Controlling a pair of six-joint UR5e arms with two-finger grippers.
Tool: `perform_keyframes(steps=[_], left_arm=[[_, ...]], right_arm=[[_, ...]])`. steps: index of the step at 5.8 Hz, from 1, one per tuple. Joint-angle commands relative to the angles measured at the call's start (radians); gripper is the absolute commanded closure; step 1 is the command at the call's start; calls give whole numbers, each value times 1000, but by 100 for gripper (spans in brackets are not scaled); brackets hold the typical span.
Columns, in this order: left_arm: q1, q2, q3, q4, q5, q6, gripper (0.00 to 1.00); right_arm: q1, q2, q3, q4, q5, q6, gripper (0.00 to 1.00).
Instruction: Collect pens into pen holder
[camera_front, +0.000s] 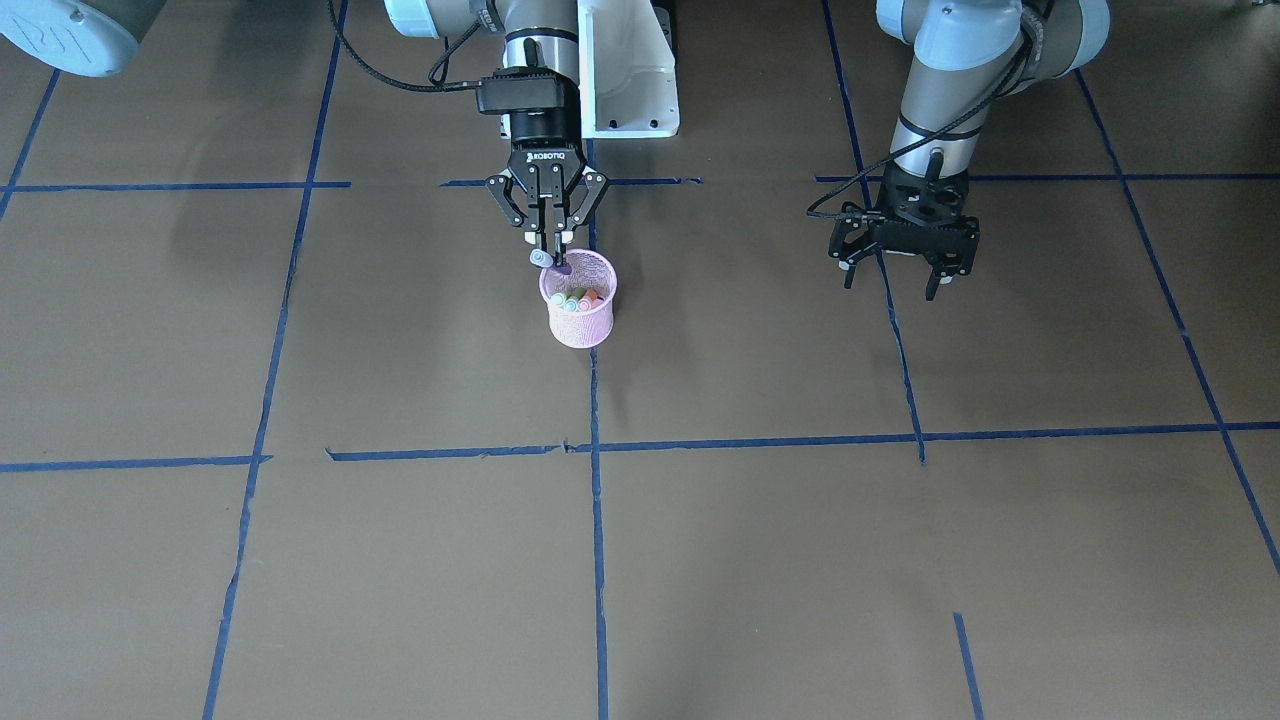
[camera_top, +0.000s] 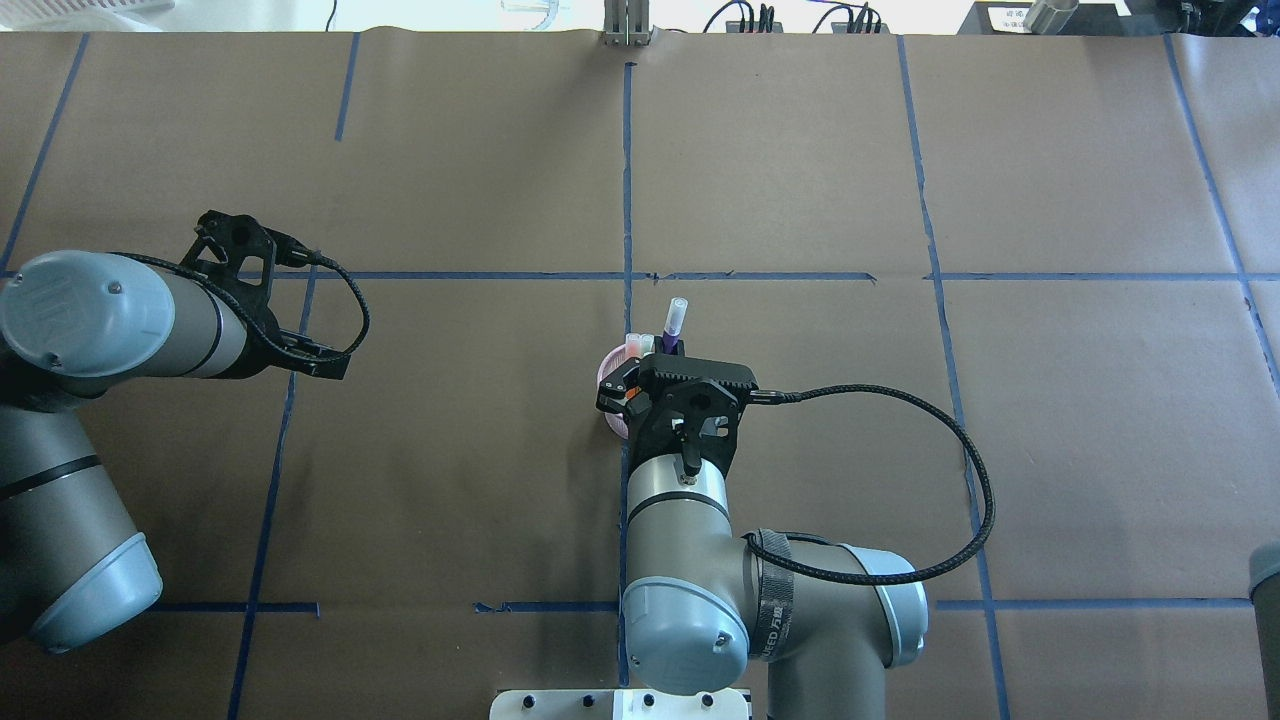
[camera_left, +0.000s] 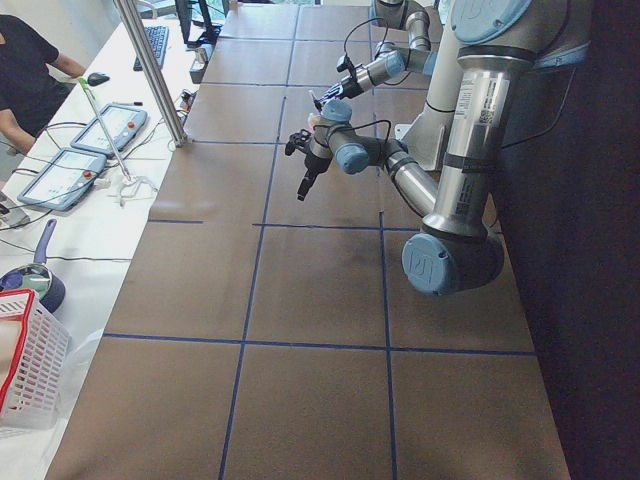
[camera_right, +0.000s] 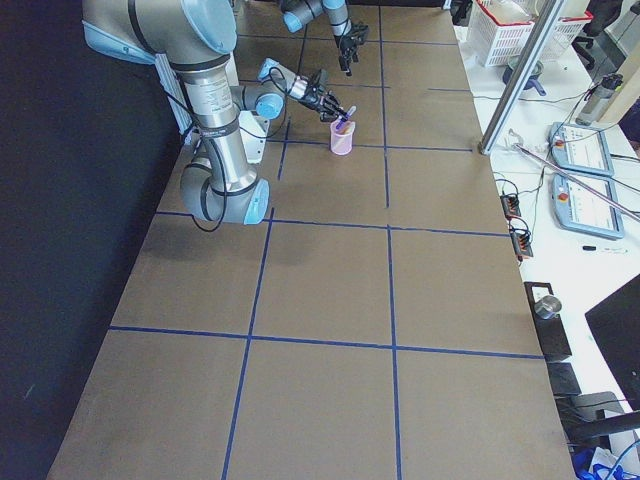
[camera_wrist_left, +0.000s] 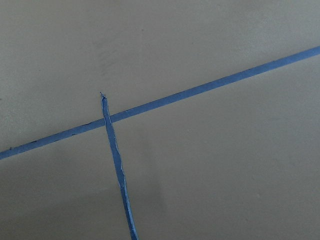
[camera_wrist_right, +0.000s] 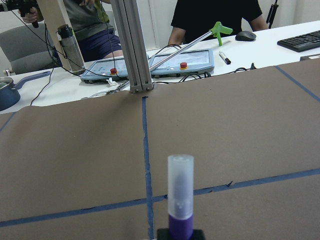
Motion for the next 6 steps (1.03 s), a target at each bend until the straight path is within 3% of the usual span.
perform_keyframes(steps=[1, 2, 3, 4, 6], left_arm=[[0, 1, 0, 0, 0, 0, 0], [0, 1, 0, 0, 0, 0, 0], [0, 5, -3, 0, -2, 0, 0], [-6, 10, -3, 0, -47, 2, 0], [-44, 21, 0, 0, -54, 66, 1]], right_arm=[[0, 2, 6, 0, 1, -9, 26], [2, -4, 40, -5, 5, -14, 8], [12, -26, 136, -12, 43, -30, 1], [35, -96, 257, -12, 158, -103, 1], [241, -173, 341, -12, 531, -261, 1]])
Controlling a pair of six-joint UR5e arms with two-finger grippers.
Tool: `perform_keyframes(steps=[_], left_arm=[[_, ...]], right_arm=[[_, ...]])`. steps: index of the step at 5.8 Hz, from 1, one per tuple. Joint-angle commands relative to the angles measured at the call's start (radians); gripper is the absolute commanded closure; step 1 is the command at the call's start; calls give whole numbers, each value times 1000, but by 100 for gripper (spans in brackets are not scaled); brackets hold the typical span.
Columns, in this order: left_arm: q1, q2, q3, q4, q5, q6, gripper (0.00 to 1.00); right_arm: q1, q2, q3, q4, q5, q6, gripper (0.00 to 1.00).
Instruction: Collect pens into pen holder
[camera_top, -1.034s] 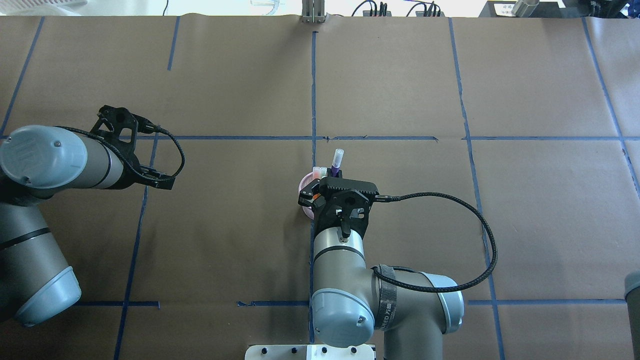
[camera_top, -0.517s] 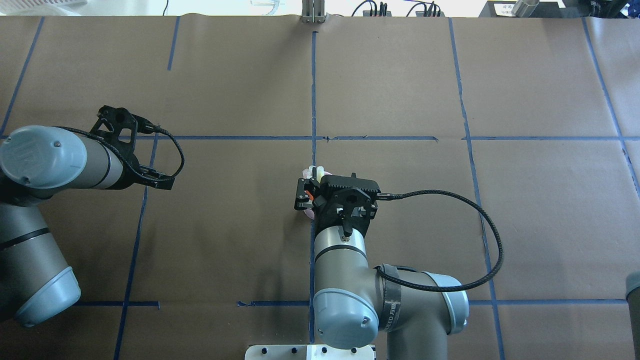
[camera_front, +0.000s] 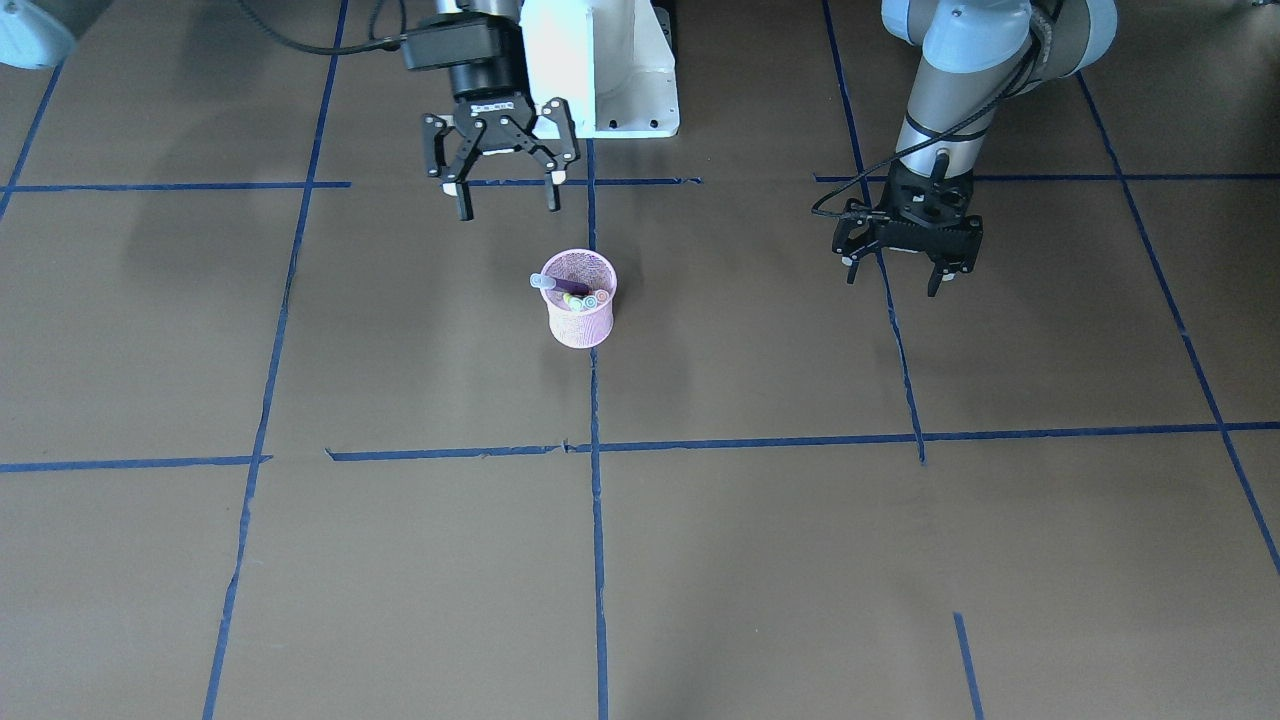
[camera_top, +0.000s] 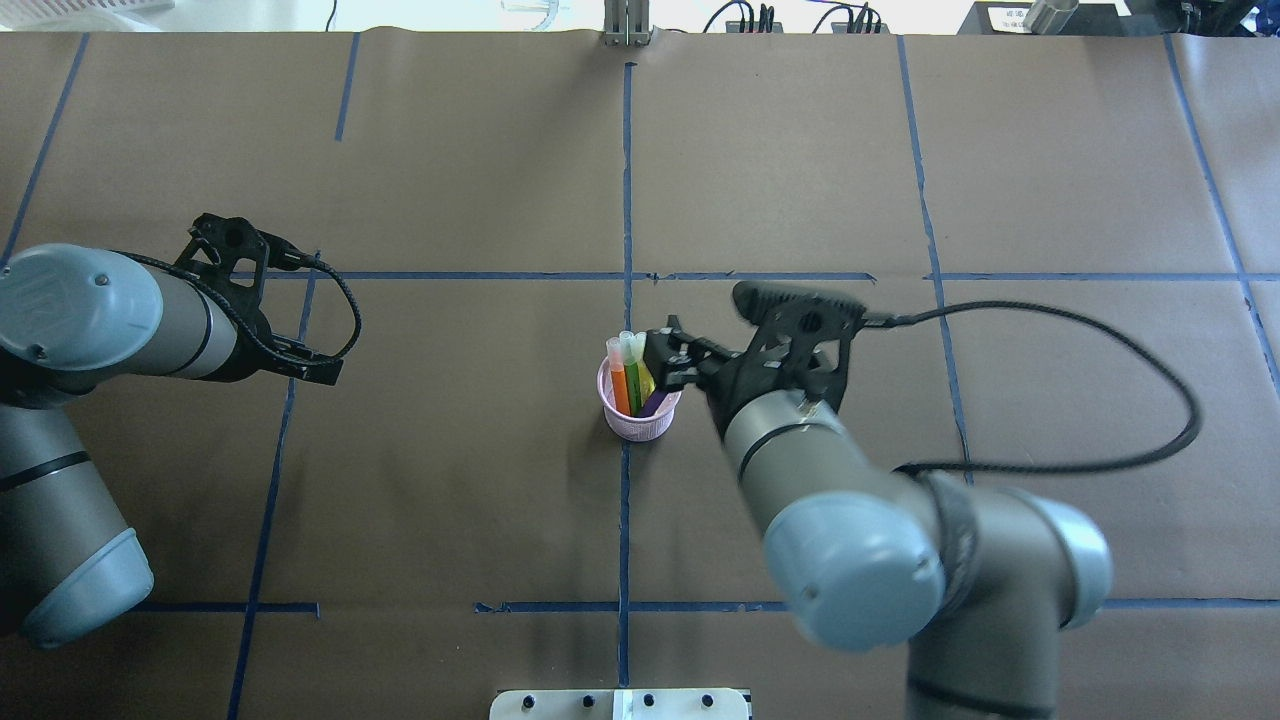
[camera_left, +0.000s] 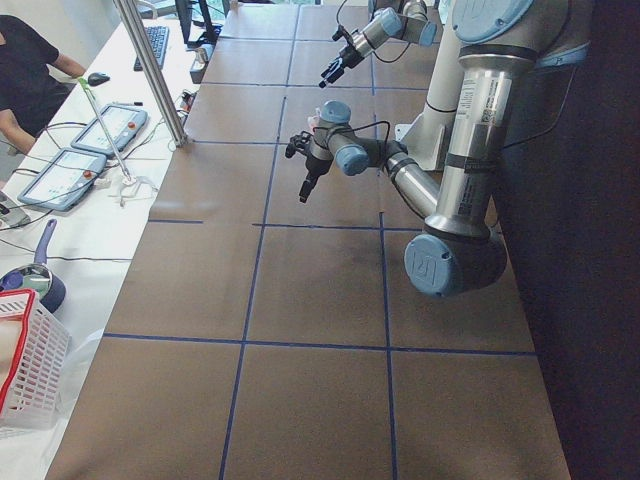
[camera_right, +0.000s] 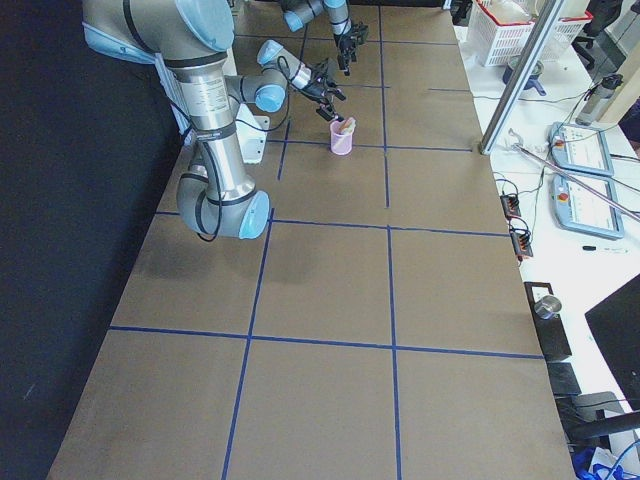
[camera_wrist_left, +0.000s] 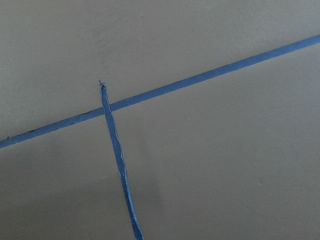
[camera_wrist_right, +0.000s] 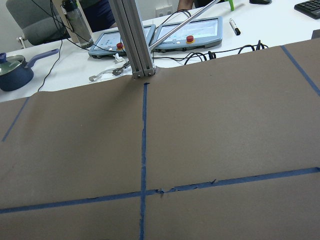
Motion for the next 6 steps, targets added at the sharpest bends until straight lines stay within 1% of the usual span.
perform_keyframes(steps=[1, 2, 3, 4, 5, 6], left_arm=[[-80, 21, 2, 0, -60, 112, 1], [-168, 52, 2, -2, -158, 178, 1], [-270, 99, 1, -2, -248, 306, 0], [-388, 142, 7, 0, -340, 443, 1], [-496, 176, 24, 2, -420, 572, 1], [-583, 204, 69, 3, -491, 696, 0]], right_arm=[[250, -75, 41, 6, 407, -201, 0], [405, -127, 38, 6, 621, -311, 0], [541, -199, 34, 8, 775, -482, 0], [674, -294, 6, 8, 925, -642, 0], [824, -319, -73, 8, 1112, -806, 0], [953, -371, -153, 8, 1255, -990, 0]])
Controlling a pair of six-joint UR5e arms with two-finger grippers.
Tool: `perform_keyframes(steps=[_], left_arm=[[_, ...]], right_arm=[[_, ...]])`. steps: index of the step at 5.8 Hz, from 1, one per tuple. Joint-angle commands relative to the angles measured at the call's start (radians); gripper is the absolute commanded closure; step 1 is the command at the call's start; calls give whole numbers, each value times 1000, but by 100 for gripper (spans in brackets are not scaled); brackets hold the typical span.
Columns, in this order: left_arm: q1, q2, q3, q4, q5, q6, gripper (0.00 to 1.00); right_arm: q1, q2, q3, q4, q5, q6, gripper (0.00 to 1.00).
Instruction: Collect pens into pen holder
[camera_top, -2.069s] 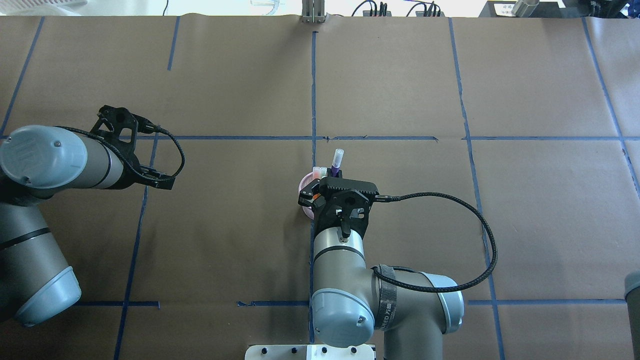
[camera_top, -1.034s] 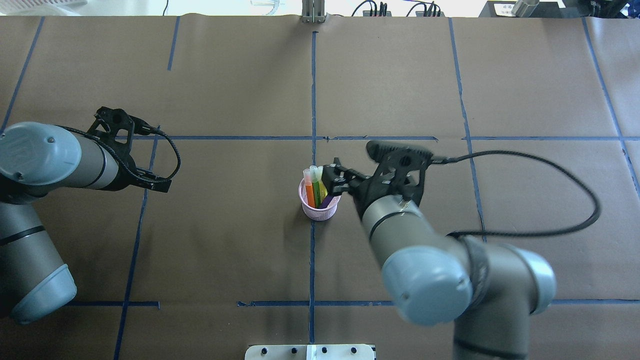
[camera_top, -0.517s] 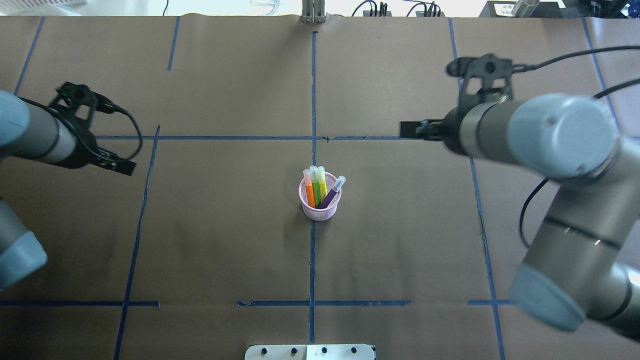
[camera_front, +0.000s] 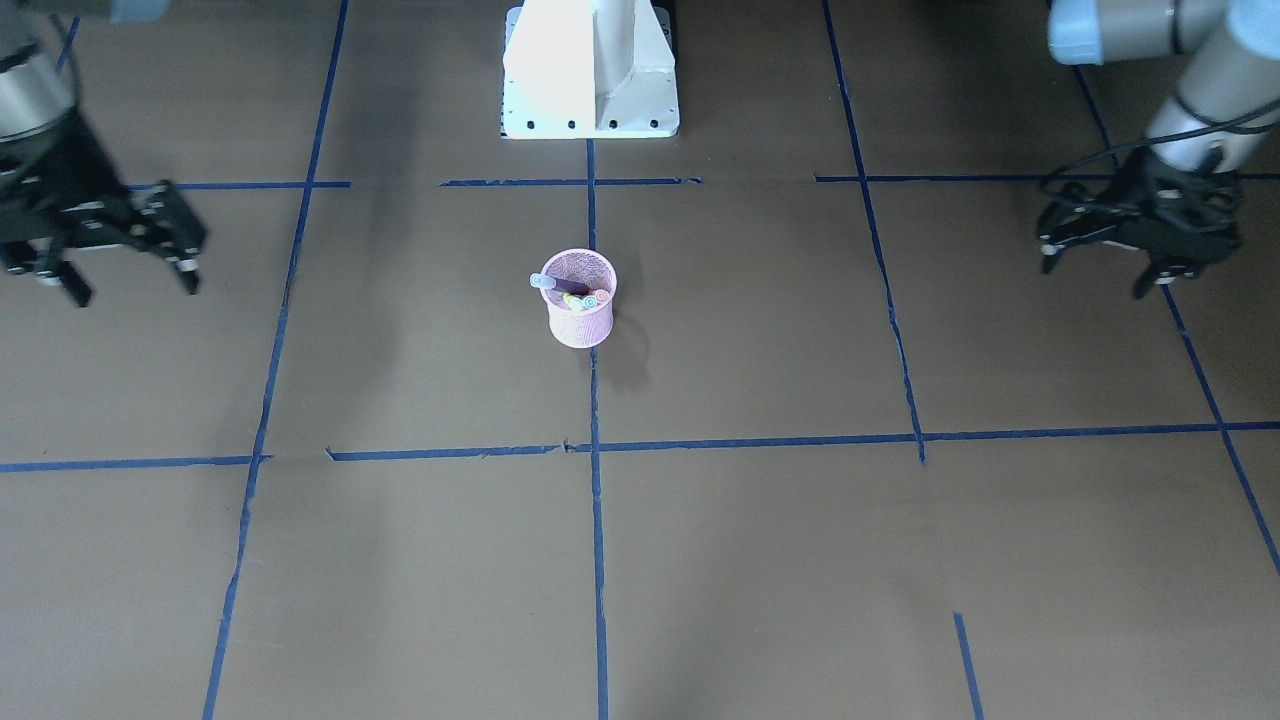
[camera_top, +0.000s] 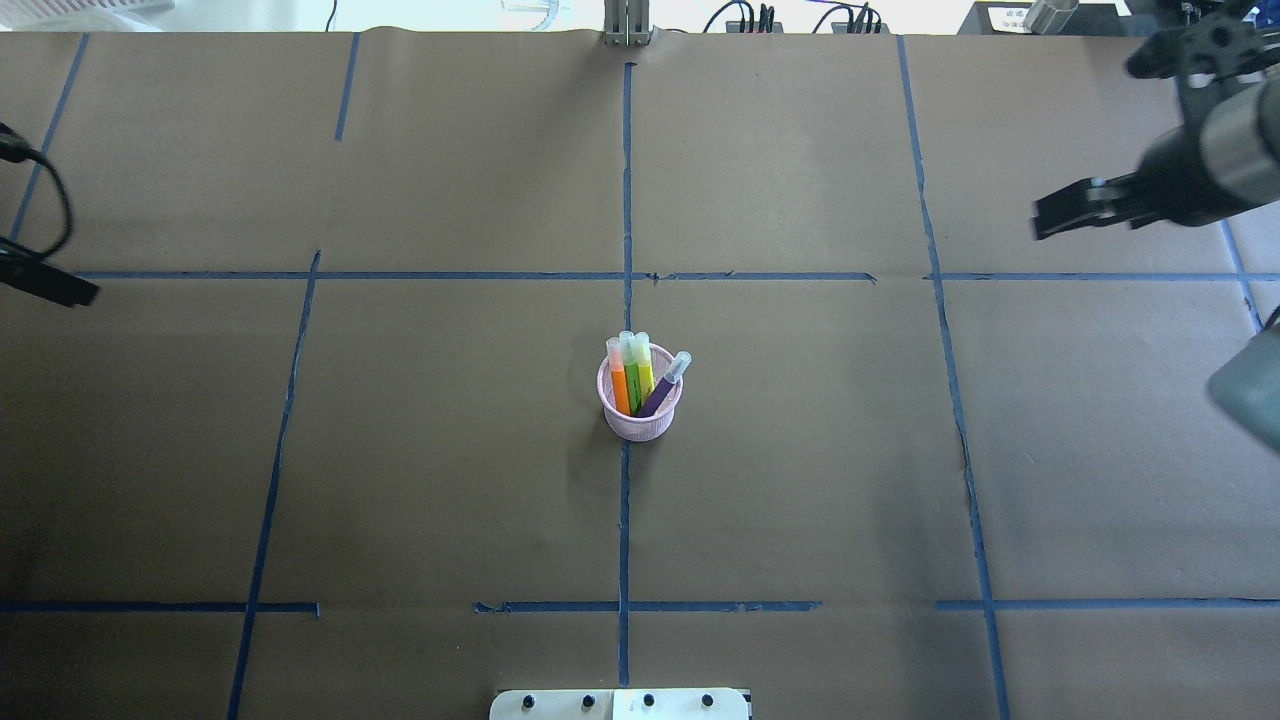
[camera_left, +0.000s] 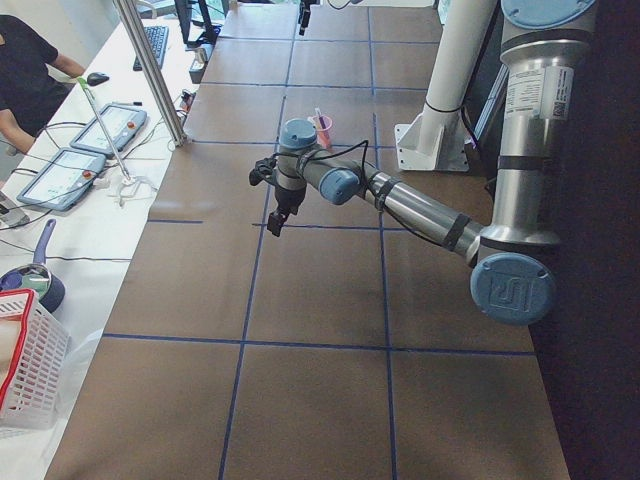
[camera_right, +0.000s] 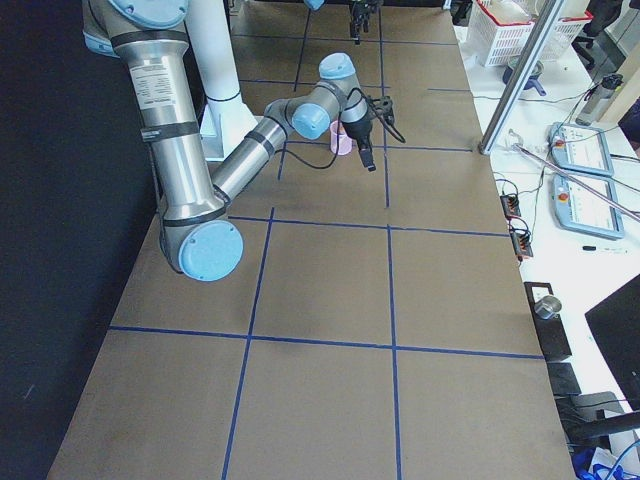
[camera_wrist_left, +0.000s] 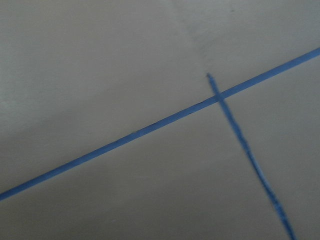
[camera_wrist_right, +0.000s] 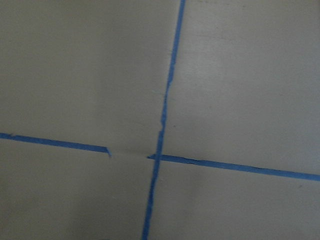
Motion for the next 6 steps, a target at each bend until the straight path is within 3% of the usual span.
perform_keyframes(steps=[1, 3, 4, 5, 6], left_arm=[[-178, 53, 58, 76, -133, 166, 0], [-312, 63, 66, 337, -153, 462, 0], [-351, 69, 54, 432, -153, 475, 0], [-363, 70, 65, 455, -158, 464, 0], [-363, 80, 110, 446, -218, 464, 0]], right_arm=[[243, -106, -153, -3, 198, -364, 0], [429, -140, -386, -12, 258, -727, 0], [481, -154, -444, -14, 260, -814, 0], [515, -170, -437, -44, 260, -827, 0], [516, -175, -421, -145, 260, -845, 0]])
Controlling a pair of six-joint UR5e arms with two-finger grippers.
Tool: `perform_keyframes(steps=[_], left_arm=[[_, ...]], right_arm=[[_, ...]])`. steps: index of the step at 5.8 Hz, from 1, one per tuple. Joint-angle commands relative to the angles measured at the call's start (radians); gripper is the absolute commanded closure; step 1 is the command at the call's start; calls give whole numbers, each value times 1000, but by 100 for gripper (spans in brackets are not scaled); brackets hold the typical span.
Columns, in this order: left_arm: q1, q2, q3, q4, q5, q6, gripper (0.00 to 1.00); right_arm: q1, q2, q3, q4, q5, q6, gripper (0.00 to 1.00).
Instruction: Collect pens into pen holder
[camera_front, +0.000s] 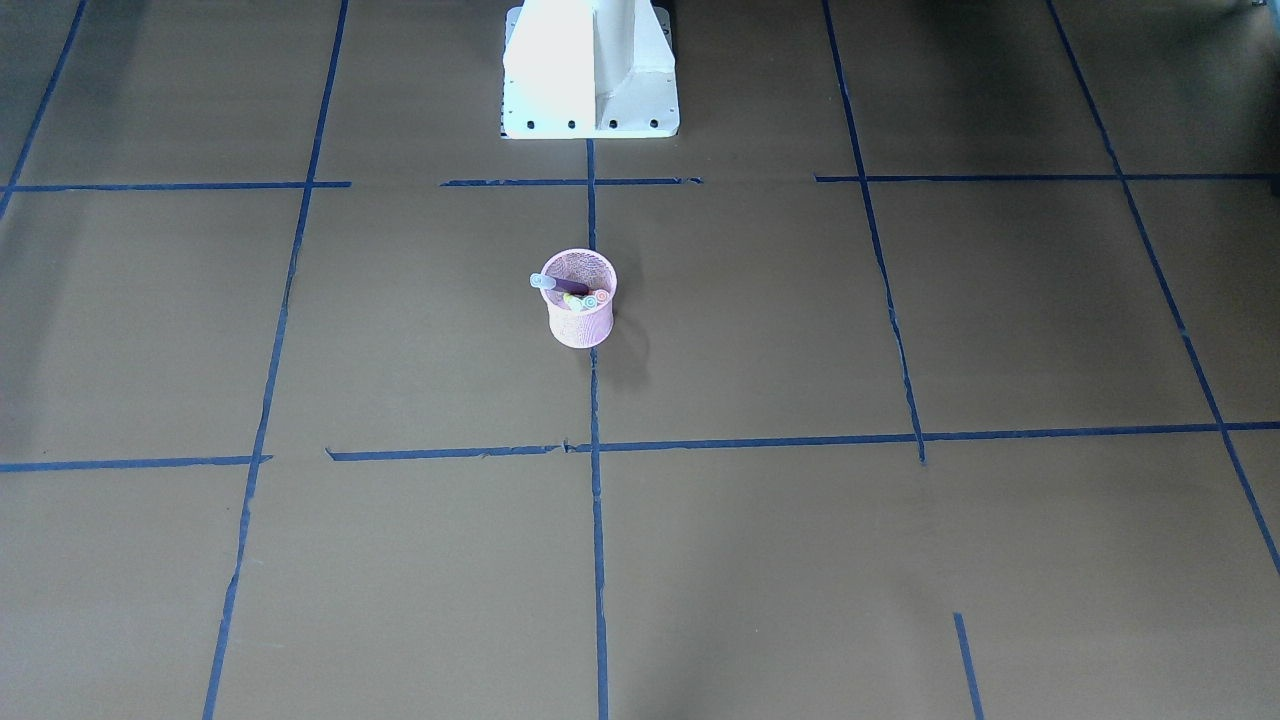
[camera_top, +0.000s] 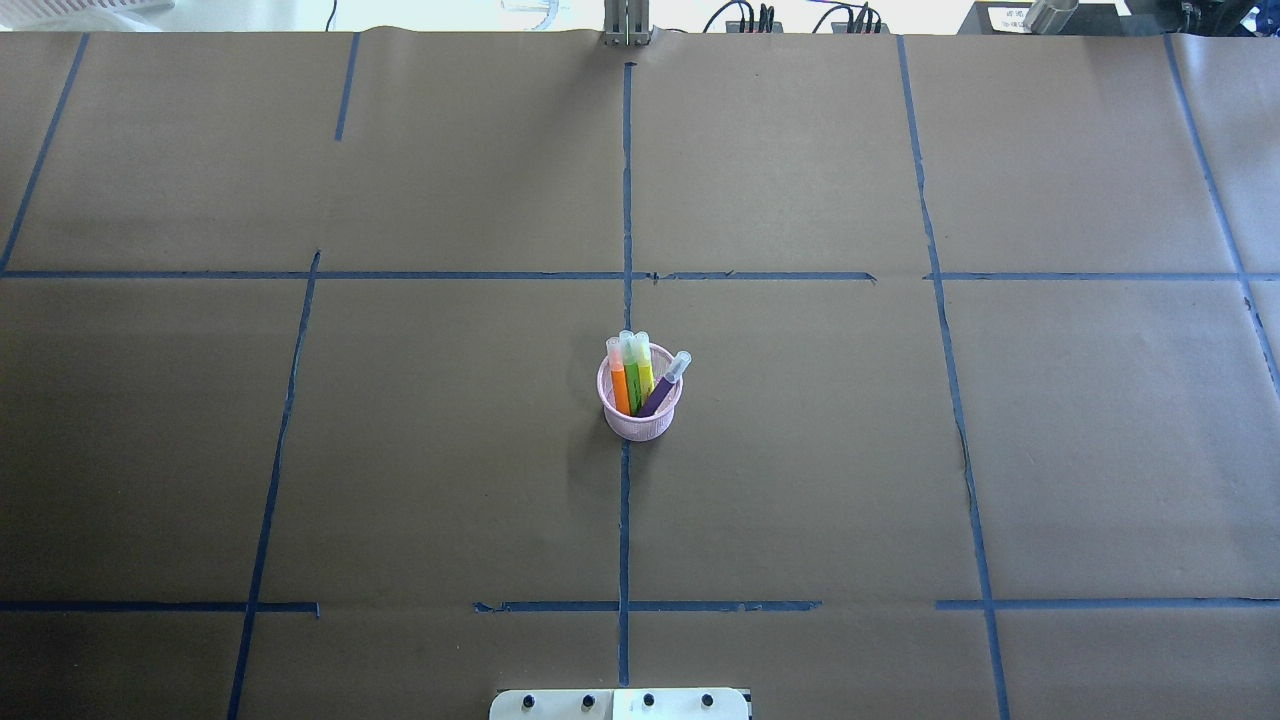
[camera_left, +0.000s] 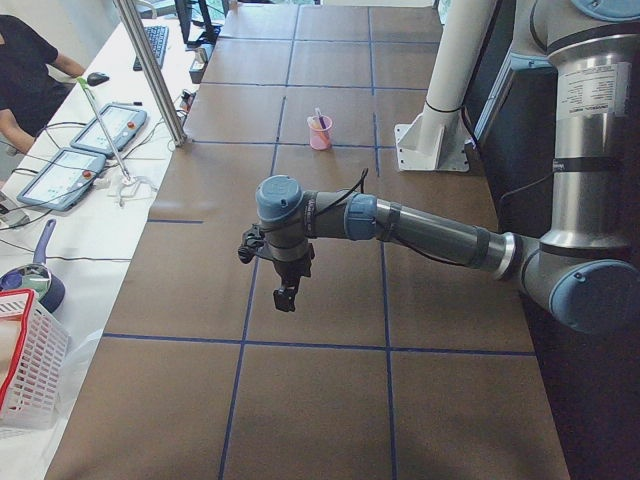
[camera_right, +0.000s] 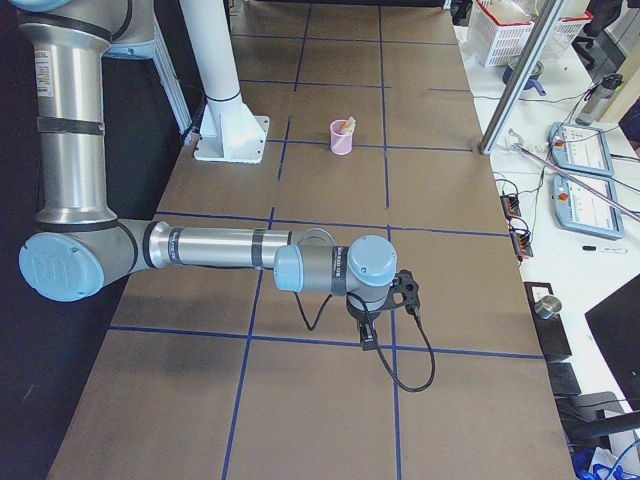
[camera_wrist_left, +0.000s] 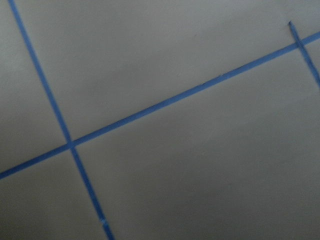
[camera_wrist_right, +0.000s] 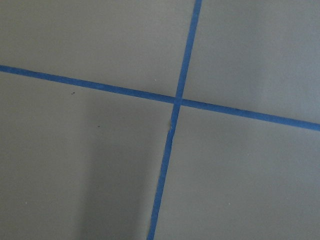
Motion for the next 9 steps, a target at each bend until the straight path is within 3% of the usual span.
perform_keyframes(steps=[1, 2, 3, 4, 5, 7, 9], left_arm=[[-6, 6, 38, 8, -53, -12, 0], [-6, -2, 35, 4, -54, -138, 0], [-6, 4, 35, 4, -56, -147, 0], [-3, -15, 87, -22, -53, -147, 0], [-2, -17, 158, -133, -54, -146, 0], [-2, -12, 167, -168, -54, -160, 0], [-2, -15, 153, -169, -53, -161, 0]], right_arm=[[14, -6, 9, -93, 1, -29, 0], [-3, -2, 17, -94, -4, -31, 0], [-5, -10, 19, -93, -8, -43, 0], [-3, -22, 20, -94, -8, -81, 0], [-5, -53, 61, -102, -10, -80, 0], [-5, -85, 149, -235, -30, -80, 0], [-6, -123, 176, -223, -39, -83, 0]])
